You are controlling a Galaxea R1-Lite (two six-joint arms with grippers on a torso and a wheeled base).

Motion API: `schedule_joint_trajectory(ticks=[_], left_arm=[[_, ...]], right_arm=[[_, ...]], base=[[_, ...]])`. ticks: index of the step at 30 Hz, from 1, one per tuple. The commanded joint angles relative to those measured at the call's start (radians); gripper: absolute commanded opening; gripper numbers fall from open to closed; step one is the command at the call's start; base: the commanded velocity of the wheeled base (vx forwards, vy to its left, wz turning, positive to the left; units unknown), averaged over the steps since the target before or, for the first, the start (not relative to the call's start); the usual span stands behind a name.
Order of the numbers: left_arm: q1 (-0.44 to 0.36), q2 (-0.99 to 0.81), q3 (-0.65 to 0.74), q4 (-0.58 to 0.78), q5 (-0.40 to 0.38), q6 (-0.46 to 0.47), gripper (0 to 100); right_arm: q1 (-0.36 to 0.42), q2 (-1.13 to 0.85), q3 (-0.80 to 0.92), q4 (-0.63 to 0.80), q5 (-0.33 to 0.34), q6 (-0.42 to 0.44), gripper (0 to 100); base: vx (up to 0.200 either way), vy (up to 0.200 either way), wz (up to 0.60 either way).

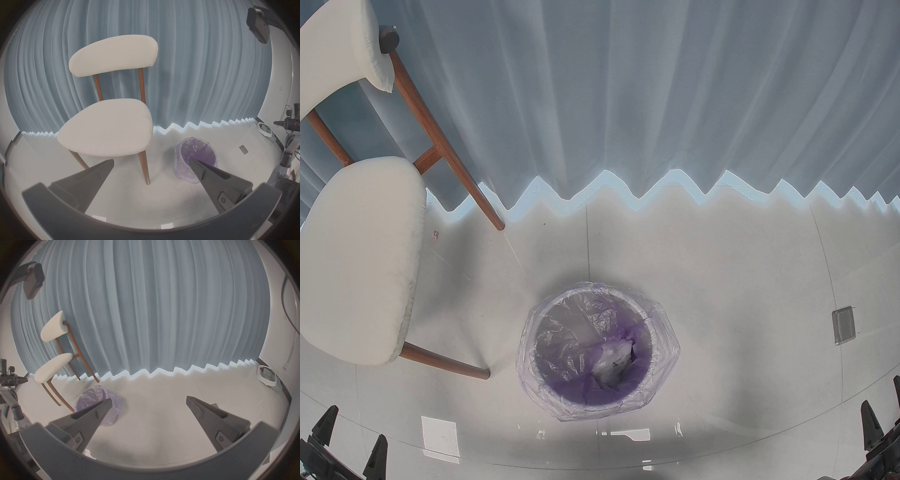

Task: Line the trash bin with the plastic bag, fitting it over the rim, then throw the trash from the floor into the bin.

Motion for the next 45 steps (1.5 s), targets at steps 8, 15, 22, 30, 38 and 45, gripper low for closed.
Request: schedule_joint_trajectory(ticks=[8,15,22,30,38,45], left_arm=[[0.0,-0.014,0.018,0.023,-0.011,0.009,100],[0.0,-0.014,0.018,0.023,-0.009,0.007,100],[0.0,-0.014,0.018,0.023,-0.009,0.007,100],[0.0,-0.014,0.018,0.023,-0.009,0.007,100],[0.0,-0.014,0.018,0.023,-0.011,0.007,100],[0.0,-0.014,0.018,0.023,-0.011,0.007,100]], right_arm=[[0.0,-0.013,0.005,-0.008,0.21,-0.06,100],[0.009,0.036,0.017,0.006,0.141,-0.046,100],[-0.027,0.049,0.022,-0.003,0.066,-0.026,100],[0.0,-0.013,0.025,-0.012,0.043,0.008,100],[0.0,-0.011,0.025,-0.009,0.066,-0.052,100],[0.0,-0.013,0.025,-0.011,0.086,-0.049,100]], base=[[0.0,0.0,0.0],[0.0,0.0,0.0],[0.0,0.0,0.0],[0.0,0.0,0.0],[0.0,0.0,0.0],[0.0,0.0,0.0]])
